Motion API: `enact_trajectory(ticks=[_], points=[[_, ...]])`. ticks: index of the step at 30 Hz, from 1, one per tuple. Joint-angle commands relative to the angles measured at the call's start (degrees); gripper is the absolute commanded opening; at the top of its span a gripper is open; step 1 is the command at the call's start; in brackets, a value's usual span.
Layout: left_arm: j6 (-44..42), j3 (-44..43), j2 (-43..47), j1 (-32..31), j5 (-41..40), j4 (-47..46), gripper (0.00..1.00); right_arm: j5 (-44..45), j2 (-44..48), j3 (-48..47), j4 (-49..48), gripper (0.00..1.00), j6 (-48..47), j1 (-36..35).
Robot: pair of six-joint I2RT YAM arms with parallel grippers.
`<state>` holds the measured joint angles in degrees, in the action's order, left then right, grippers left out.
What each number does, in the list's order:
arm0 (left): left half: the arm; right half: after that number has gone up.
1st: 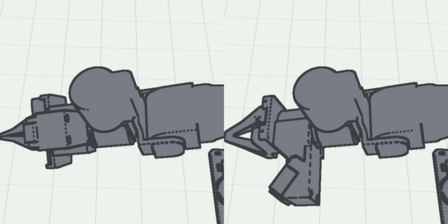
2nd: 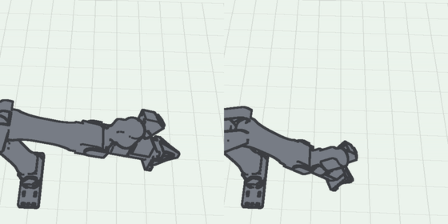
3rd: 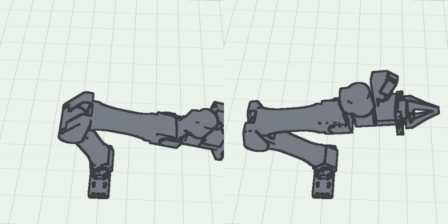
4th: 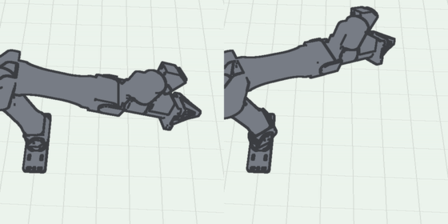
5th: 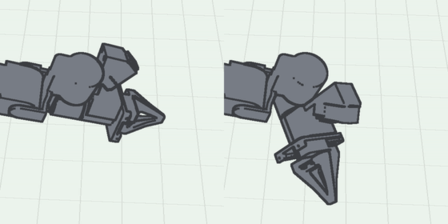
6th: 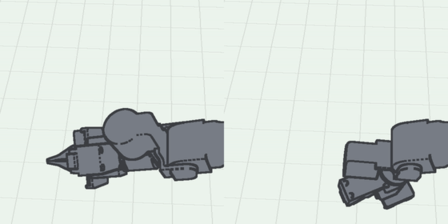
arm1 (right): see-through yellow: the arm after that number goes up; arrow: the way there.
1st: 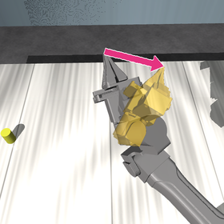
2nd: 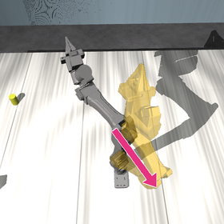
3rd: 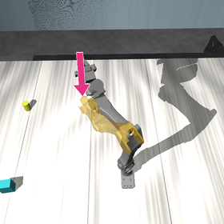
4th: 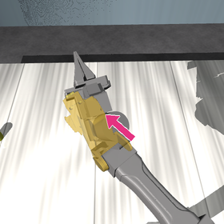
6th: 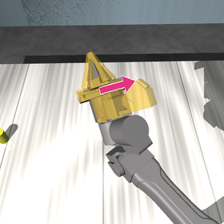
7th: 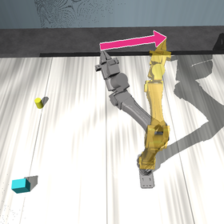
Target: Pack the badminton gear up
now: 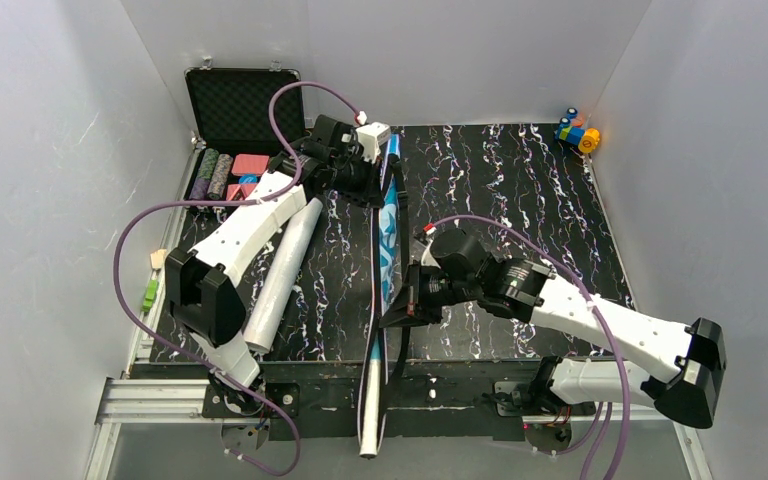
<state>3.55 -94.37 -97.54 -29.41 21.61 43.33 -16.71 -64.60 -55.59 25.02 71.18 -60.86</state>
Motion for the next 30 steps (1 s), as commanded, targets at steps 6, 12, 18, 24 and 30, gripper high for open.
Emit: enact_trajectory(ticks=[6, 12, 18, 24, 30], points=[[-2.8, -3.8, 0.2, 2.3, -5.3, -7.3, 0.00, -12.8, 2.7, 1.3, 3.6, 0.01, 0.5, -3.4], [-4.6, -3.0, 2.4, 2.4, -6.0, -7.6, 0.00, -13.9, 2.6, 2.7, 6.9, 0.01, 1.2, -5.5], [-6.0, -3.0, 2.7, 2.8, -7.1, -7.6, 0.00, -13.2, 6.2, 6.2, 7.5, 0.01, 3.1, -6.6], [-6.3, -2.8, 2.7, 2.8, -8.1, -7.5, 0.00, -11.3, 10.1, 7.1, 10.6, 0.01, 2.9, -6.7], [-6.5, 0.0, 3.8, 2.8, -4.2, -6.6, 0.43, -6.9, 9.6, 3.9, 11.8, 0.01, -0.1, -6.5]])
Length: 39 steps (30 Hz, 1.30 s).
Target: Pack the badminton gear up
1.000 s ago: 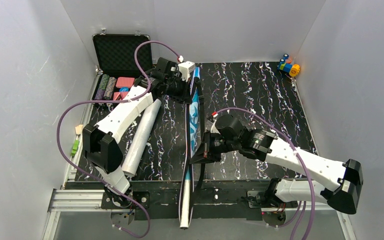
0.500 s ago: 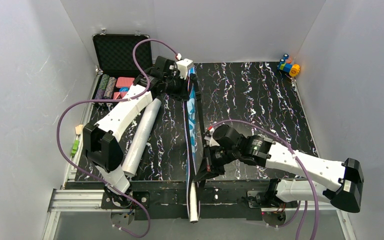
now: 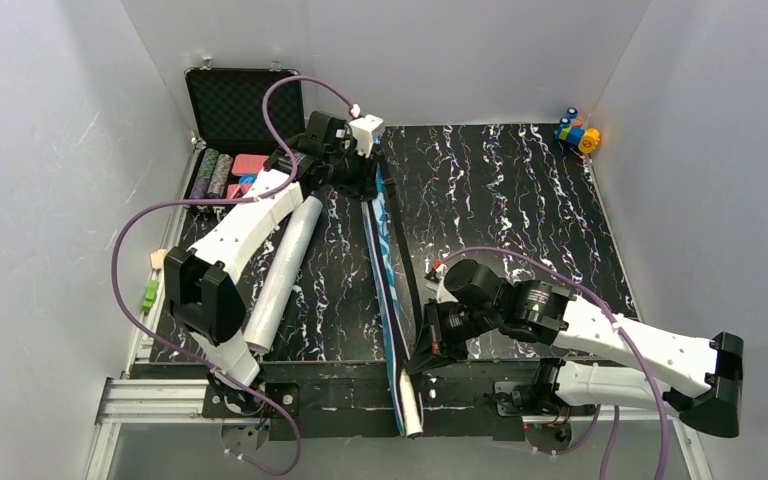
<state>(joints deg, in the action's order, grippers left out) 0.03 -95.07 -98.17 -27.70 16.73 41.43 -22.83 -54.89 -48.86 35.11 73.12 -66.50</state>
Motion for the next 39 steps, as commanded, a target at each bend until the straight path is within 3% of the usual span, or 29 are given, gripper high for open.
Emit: enact_trajectory(ticks=[1, 4, 5, 10, 16, 19, 23, 30, 39], points=[[-3.3, 0.9, 4.9, 1.1, 1.6, -4.0, 0.64, -0.5, -0.8, -3.5, 1.9, 0.01, -2.7, -0.8], [-5.1, 2.4, 7.3, 1.1, 2.9, -3.6, 0.96, 0.3, -2.5, -7.5, 4.4, 0.01, -5.0, -0.7], [-6.1, 3.0, 8.3, 1.1, 3.6, -3.4, 0.98, 0.7, -2.7, -8.5, 5.5, 0.01, -5.8, -0.5], [-11.3, 3.0, 13.3, 1.1, 8.2, -0.6, 0.98, 0.8, -1.5, -12.7, 9.7, 0.01, -8.4, 2.4], [-18.3, 3.6, 20.9, 1.1, 20.3, 1.4, 0.98, -0.4, -1.0, -18.6, 16.4, 0.01, -12.6, 6.9], [-25.8, 5.9, 24.3, 0.8, 28.4, 3.8, 0.98, -0.3, -3.0, -23.3, 19.7, 0.01, -15.2, 7.7], [-42.6, 11.6, 29.3, -0.7, 34.4, 8.5, 0.98, -0.3, -6.2, -29.3, 23.3, 0.01, -18.0, 7.7], [-63.2, 13.9, 32.5, -5.1, 29.2, 13.9, 0.98, 0.2, -9.6, -36.3, 27.1, 0.01, -19.9, 7.7], [-72.2, 12.4, 28.5, -12.5, 20.7, 17.1, 0.98, 0.1, -10.5, -40.0, 30.1, 0.01, -21.9, 7.6]])
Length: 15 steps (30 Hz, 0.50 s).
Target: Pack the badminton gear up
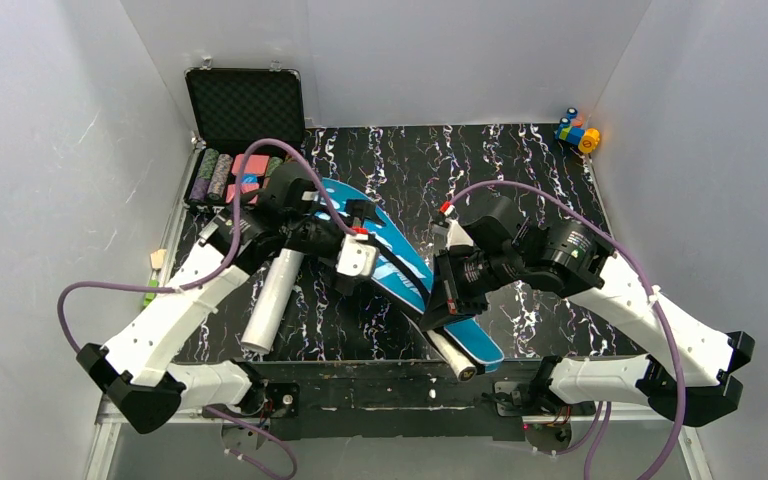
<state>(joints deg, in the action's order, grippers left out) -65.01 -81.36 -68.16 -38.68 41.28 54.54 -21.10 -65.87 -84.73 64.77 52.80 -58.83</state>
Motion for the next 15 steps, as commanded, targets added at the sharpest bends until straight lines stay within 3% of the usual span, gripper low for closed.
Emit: enact_trajectory(ticks=[1, 9, 15], points=[[-8.6, -1.4, -1.8, -2.0, -4.7, 5.0, 0.98, -1.5, 0.7, -4.0, 0.5, 0.01, -1.7, -0.1], [-10.2, -4.4, -1.9, -5.6, -3.7, 12.8, 0.98, -1.2, 1.6, -3.4, 0.0, 0.01, -3.1, -0.1], [-1.7, 1.2, 1.5, -13.3, -5.4, 4.9, 0.98, -0.9, 1.7, -4.7, 0.2, 0.01, -3.7, 0.0]])
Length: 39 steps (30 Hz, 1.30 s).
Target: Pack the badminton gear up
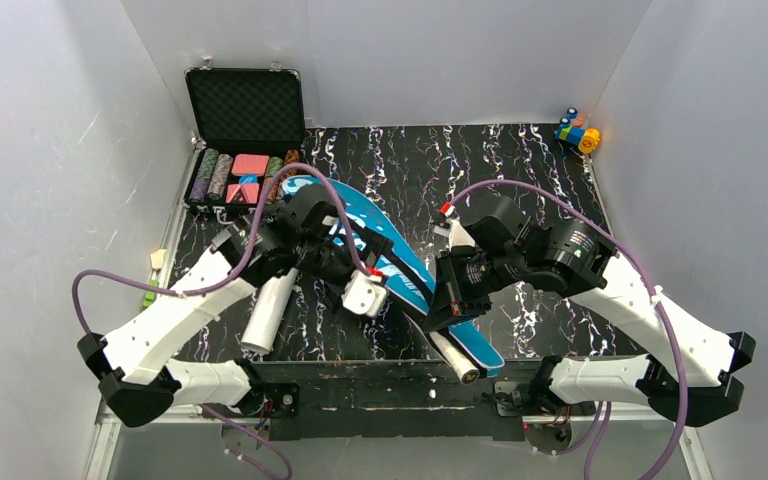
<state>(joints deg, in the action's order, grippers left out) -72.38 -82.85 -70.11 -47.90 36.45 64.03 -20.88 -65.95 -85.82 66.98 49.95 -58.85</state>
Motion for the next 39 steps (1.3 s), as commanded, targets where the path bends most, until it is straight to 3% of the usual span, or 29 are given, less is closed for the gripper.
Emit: enact_trajectory(ticks=[1, 7, 13, 15, 17, 18, 20, 23, 29, 35, 39], points=[[6.9, 3.9, 3.6, -5.3, -1.6, -6.5, 0.98, -1.0, 2.0, -3.5, -2.3, 0.01, -0.7, 0.0], [13.8, 8.1, 2.5, -12.0, -10.3, -14.5, 0.91, -0.3, 3.8, -2.3, -3.9, 0.01, 0.3, 0.0], [17.6, 8.7, -0.9, -13.7, -20.4, -24.5, 0.75, -0.4, 5.4, -1.5, -4.9, 0.01, 0.9, 0.0], [18.7, 8.0, -2.4, -13.8, -22.6, -26.7, 0.58, -0.4, 6.1, -1.0, -5.4, 0.01, 1.0, 0.0], [19.0, 7.3, -3.4, -13.8, -24.0, -27.8, 0.23, 0.2, 6.9, -0.5, -5.9, 0.01, 1.2, 0.0], [19.0, 6.8, -3.7, -13.8, -24.4, -27.9, 0.11, 0.7, 7.3, -0.2, -6.1, 0.01, 1.2, 0.1], [18.8, 6.4, -3.9, -13.8, -25.0, -28.0, 0.01, 2.3, 8.5, 0.3, -6.4, 0.01, 1.5, 0.1], [18.4, 5.3, -4.2, -13.8, -25.7, -28.0, 0.00, 6.5, 10.1, -0.5, -6.2, 0.01, 1.6, 0.3], [18.7, -1.5, -7.3, -13.8, -27.1, -28.0, 0.00, 18.3, 13.4, -10.4, -4.6, 0.30, 0.0, 1.1], [11.5, -7.1, -9.3, -15.0, -31.4, -29.2, 0.00, 25.9, 19.9, -11.3, -8.3, 0.44, -1.9, 1.1], [14.3, -11.8, -11.0, -15.2, -35.1, -27.8, 0.00, 26.6, 20.9, -8.8, -7.6, 0.54, -2.0, 1.1]])
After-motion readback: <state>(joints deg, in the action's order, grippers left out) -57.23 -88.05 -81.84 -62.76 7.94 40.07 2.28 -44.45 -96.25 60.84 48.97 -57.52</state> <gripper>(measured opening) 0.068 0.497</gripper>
